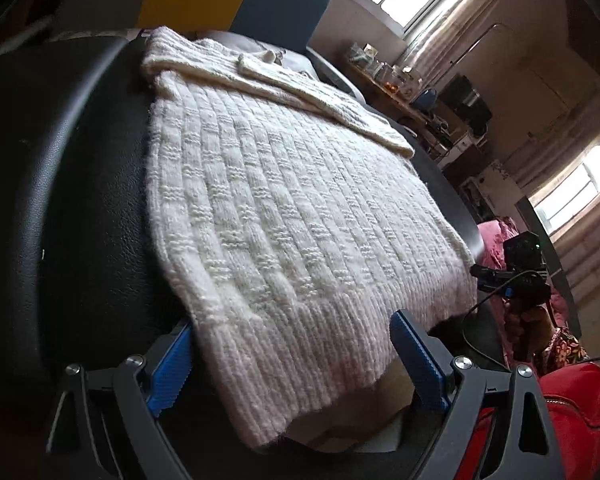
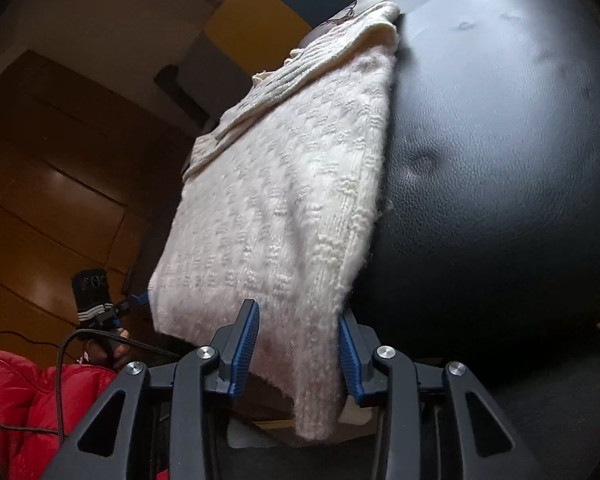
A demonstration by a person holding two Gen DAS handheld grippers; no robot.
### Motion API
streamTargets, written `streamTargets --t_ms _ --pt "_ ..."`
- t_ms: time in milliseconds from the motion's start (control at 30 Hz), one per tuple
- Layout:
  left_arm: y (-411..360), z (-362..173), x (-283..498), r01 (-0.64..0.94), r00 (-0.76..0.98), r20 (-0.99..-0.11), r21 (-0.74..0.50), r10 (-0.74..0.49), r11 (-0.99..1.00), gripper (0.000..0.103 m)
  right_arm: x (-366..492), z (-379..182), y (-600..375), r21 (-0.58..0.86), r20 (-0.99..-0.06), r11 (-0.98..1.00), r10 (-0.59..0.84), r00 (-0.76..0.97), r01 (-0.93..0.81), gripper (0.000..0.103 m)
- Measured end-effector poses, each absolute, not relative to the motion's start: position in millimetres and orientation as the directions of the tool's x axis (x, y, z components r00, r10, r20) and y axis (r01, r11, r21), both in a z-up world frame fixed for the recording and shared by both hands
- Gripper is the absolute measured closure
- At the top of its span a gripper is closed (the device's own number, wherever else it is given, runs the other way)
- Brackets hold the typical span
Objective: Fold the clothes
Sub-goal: 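Grasp the sweater hem with both grippers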
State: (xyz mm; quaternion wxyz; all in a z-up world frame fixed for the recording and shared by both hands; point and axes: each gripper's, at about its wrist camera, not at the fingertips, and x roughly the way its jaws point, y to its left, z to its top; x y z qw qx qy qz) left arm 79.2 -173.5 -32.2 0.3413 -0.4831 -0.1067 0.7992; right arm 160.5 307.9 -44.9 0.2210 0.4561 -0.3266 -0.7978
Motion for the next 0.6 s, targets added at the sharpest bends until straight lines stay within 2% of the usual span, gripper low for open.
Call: streamTargets --t_ms 67,133,200,233,267,333,367,400,433,533,600 --pt "-170.3 -31.3 77.4 -0.455 -0.285 -0.720 -0.479 0.632 -0.751 0.011 161.6 -49.8 312.3 0.759 -0.557 -0.651 -0.668 -0.493 0.024 0.065" --pt "-169.1 -30.4 78.2 -0.465 -0.292 -0.739 -0.445 0.607 -0.766 0.017 162.9 -52.6 315.5 0.774 -0.548 -0.633 -0.672 -0.498 0.001 0.069" --pt "-168.5 -29.9 79.0 -0.472 -0.304 -0.758 -0.408 0.578 -0.782 0.034 164.2 -54.3 316.7 0.760 -0.574 -0.650 -0.651 -0.496 -0.027 0.082" --pt "-169.7 -30.3 79.0 -0.467 -0.317 -0.766 -0.387 0.559 -0.795 0.040 164.0 -54.5 316.8 0.751 -0.588 -0.659 -0.640 -0.494 -0.041 0.086" --pt "-171.6 -30.7 77.9 -0.459 -0.327 -0.771 -0.377 0.547 -0.805 0.050 163.7 -54.4 316.7 0.741 -0.604 -0.670 -0.628 -0.491 -0.056 0.092" --pt "-180.1 -32.7 73.6 -0.427 -0.327 -0.770 -0.397 0.548 -0.812 0.060 161.8 -52.8 314.7 0.722 -0.630 -0.688 -0.608 -0.483 -0.076 0.094" --pt "-185.3 -33.9 71.2 -0.409 -0.326 -0.769 -0.410 0.550 -0.815 0.069 160.7 -51.3 313.0 0.713 -0.640 -0.696 -0.601 -0.479 -0.080 0.095" --pt "-190.5 -35.0 68.8 -0.390 -0.325 -0.767 -0.423 0.553 -0.818 0.086 159.7 -49.0 310.7 0.705 -0.649 -0.705 -0.595 -0.475 -0.079 0.096" --pt "-196.1 -36.7 66.5 -0.369 -0.318 -0.761 -0.450 0.565 -0.813 0.092 158.7 -46.9 308.9 0.699 -0.655 -0.711 -0.591 -0.472 -0.080 0.096" --pt "-213.7 -42.7 61.5 -0.296 -0.282 -0.716 -0.569 0.639 -0.768 0.095 157.4 -41.4 306.1 0.712 -0.643 -0.696 -0.598 -0.478 -0.087 0.097" --pt "-219.9 -41.3 64.0 -0.278 -0.283 -0.690 -0.606 0.666 -0.745 0.096 158.8 -36.6 305.8 0.736 -0.615 -0.673 -0.619 -0.488 -0.075 0.097"
